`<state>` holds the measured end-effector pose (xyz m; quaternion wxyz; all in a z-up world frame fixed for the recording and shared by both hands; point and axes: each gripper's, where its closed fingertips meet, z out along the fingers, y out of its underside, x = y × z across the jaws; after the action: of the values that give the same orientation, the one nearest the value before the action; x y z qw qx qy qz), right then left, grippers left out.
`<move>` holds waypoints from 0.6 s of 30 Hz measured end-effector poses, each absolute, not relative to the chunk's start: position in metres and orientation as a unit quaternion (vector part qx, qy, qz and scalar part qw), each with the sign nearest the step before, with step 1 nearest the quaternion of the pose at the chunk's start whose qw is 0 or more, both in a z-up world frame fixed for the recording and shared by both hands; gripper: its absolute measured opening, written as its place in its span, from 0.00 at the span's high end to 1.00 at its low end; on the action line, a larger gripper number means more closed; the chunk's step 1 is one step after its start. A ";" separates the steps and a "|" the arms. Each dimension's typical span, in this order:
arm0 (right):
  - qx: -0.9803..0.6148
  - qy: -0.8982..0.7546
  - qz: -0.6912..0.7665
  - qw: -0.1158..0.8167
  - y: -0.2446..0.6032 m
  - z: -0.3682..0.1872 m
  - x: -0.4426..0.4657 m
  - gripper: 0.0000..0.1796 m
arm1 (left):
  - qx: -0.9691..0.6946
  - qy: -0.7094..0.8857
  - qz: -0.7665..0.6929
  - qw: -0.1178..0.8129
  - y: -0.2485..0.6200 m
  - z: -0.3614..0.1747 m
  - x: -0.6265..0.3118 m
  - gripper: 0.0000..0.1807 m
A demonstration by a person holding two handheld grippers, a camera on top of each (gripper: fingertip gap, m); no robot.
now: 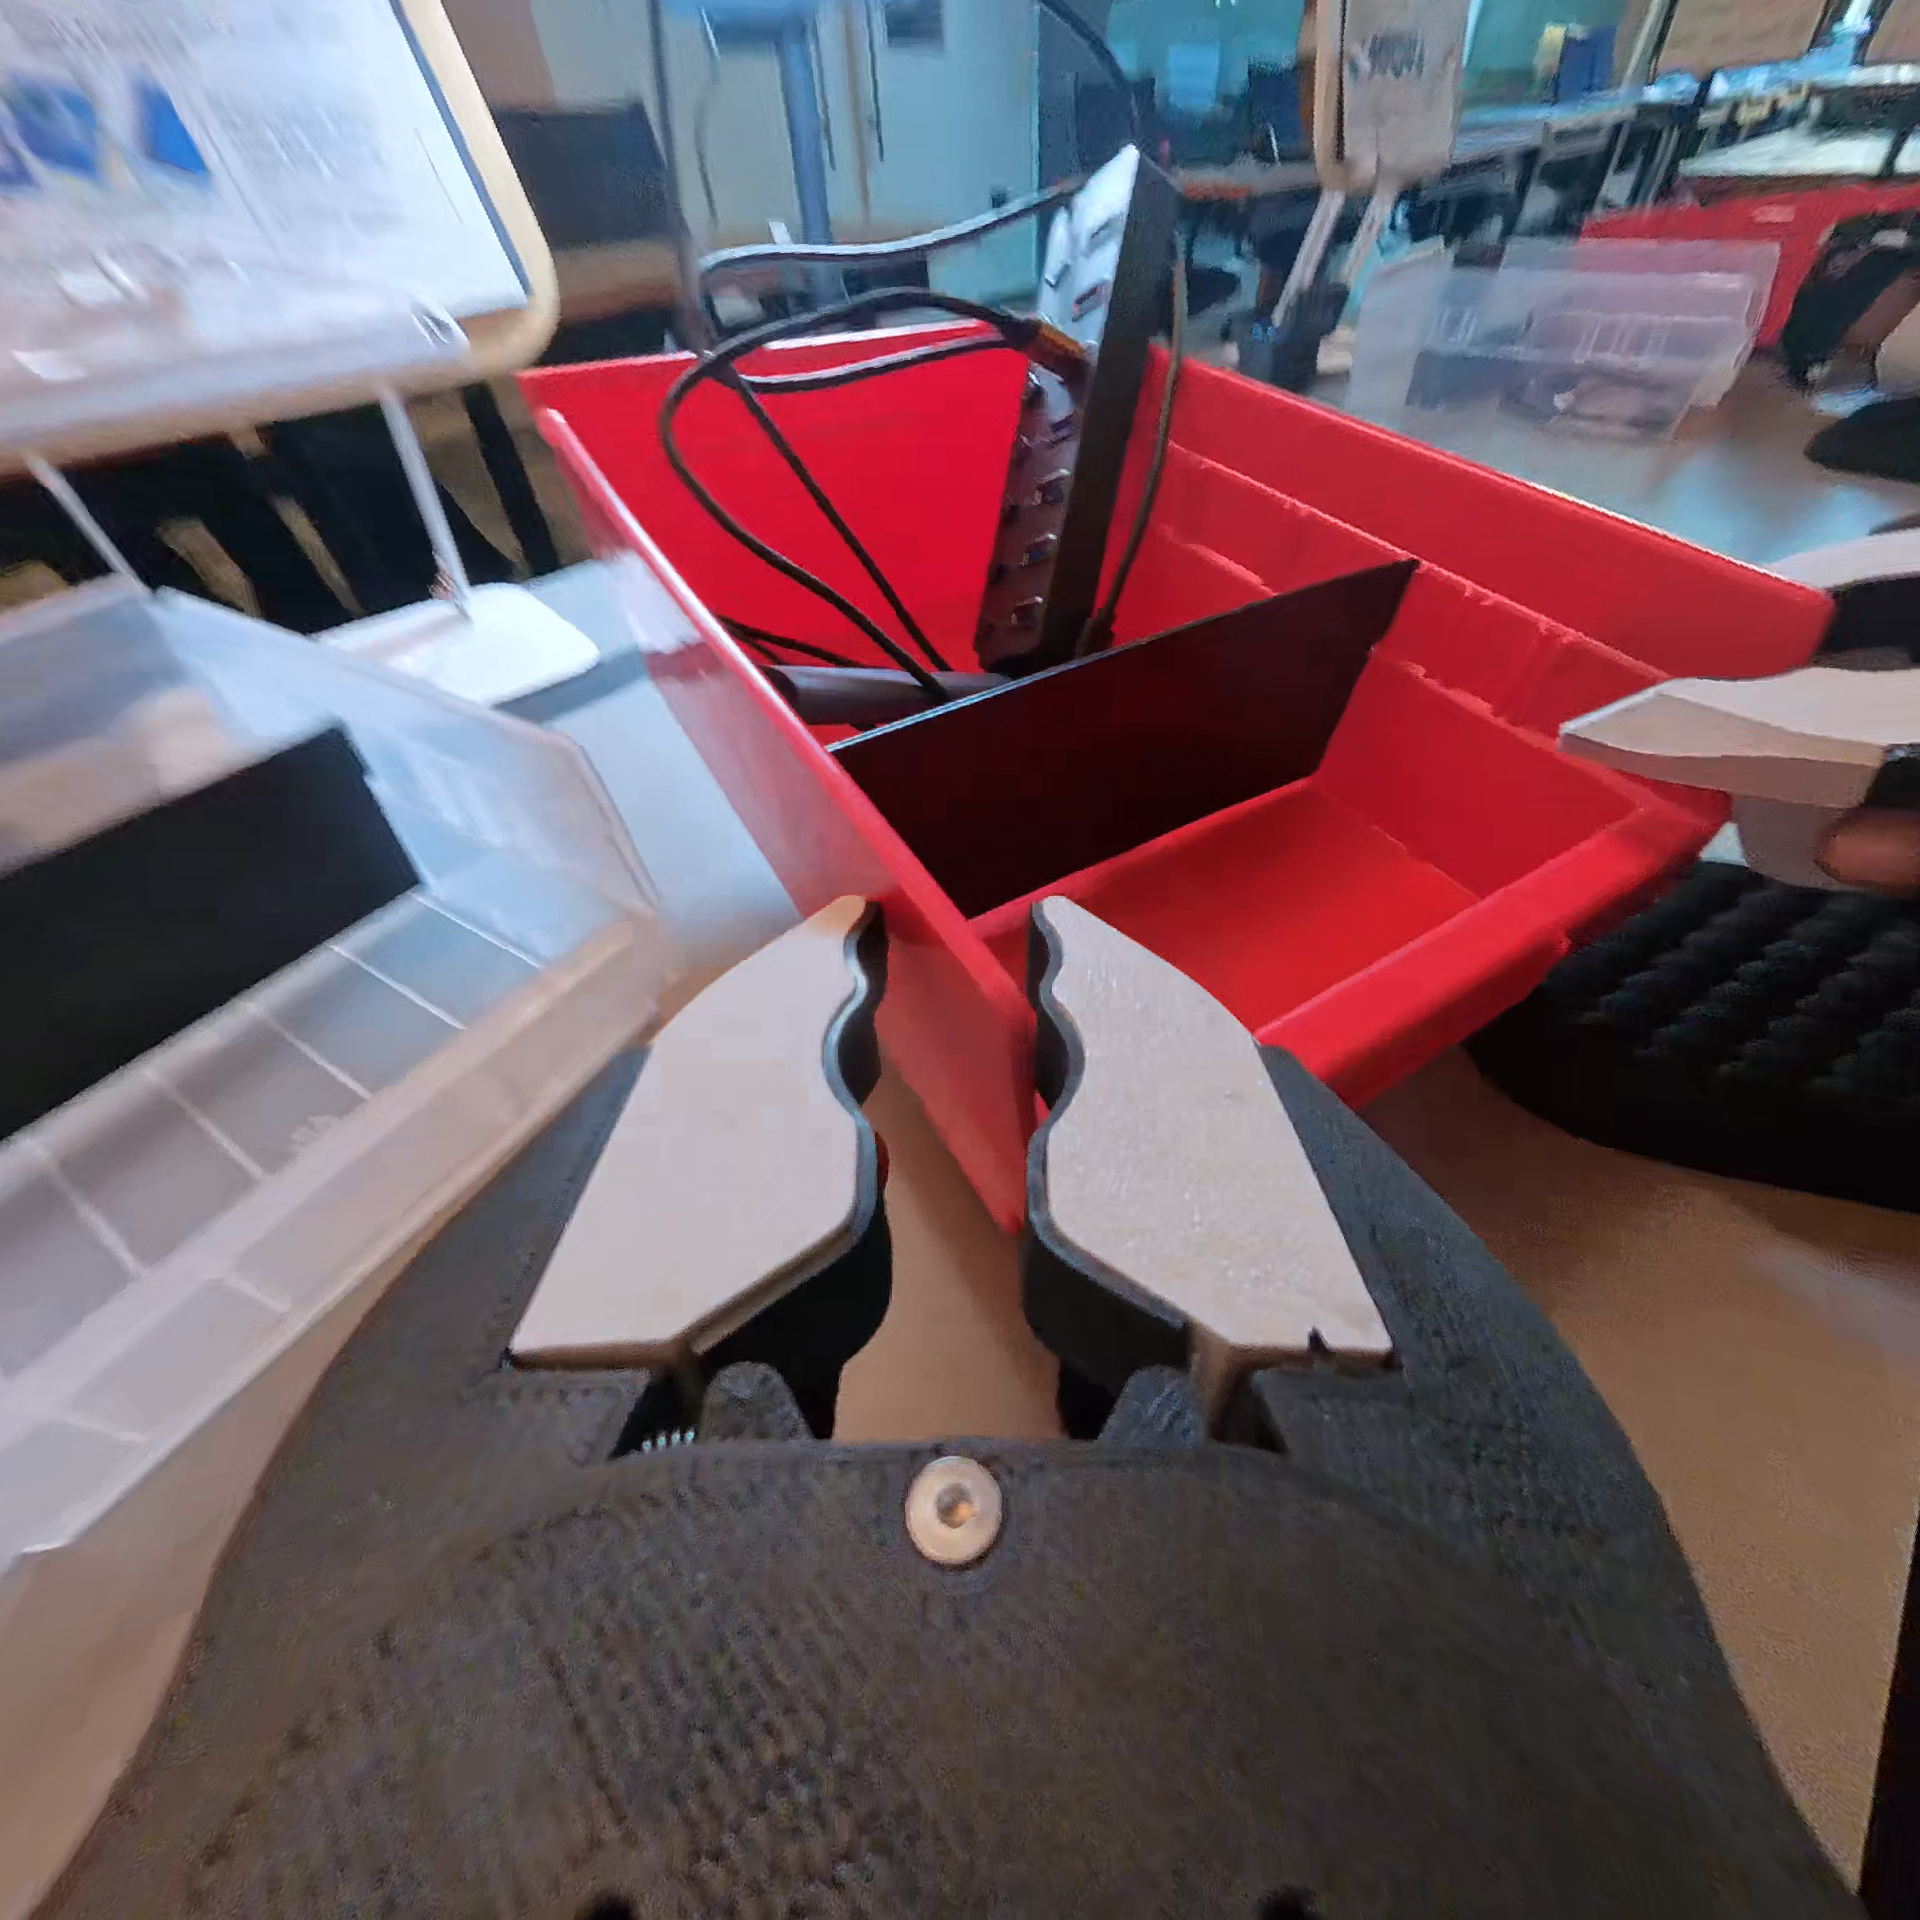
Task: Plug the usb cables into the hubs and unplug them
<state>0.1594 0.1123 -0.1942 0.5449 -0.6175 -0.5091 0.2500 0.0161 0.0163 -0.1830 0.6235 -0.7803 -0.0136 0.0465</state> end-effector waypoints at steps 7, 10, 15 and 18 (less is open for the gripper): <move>-0.506 -0.548 0.316 0.587 0.036 -0.104 0.095 0.87 | -0.714 -0.070 0.202 0.667 -0.080 -0.080 -0.039 0.92; -0.457 -0.580 0.361 0.570 -0.011 -0.083 0.037 0.86 | -0.692 -0.137 0.267 0.656 -0.146 -0.060 -0.083 0.94; -0.403 -0.652 0.412 0.492 -0.096 -0.096 -0.069 0.86 | -0.673 -0.236 0.344 0.611 -0.257 -0.066 -0.150 0.96; -0.387 -0.689 0.424 0.443 -0.138 -0.126 -0.121 0.86 | -0.673 -0.278 0.357 0.585 -0.304 -0.087 -0.188 0.96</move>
<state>-0.1210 -0.1382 -0.1262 0.4426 -0.3868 -0.6888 0.4244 -0.1882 -0.3043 -0.0870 0.5845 -0.6733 -0.2783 0.3571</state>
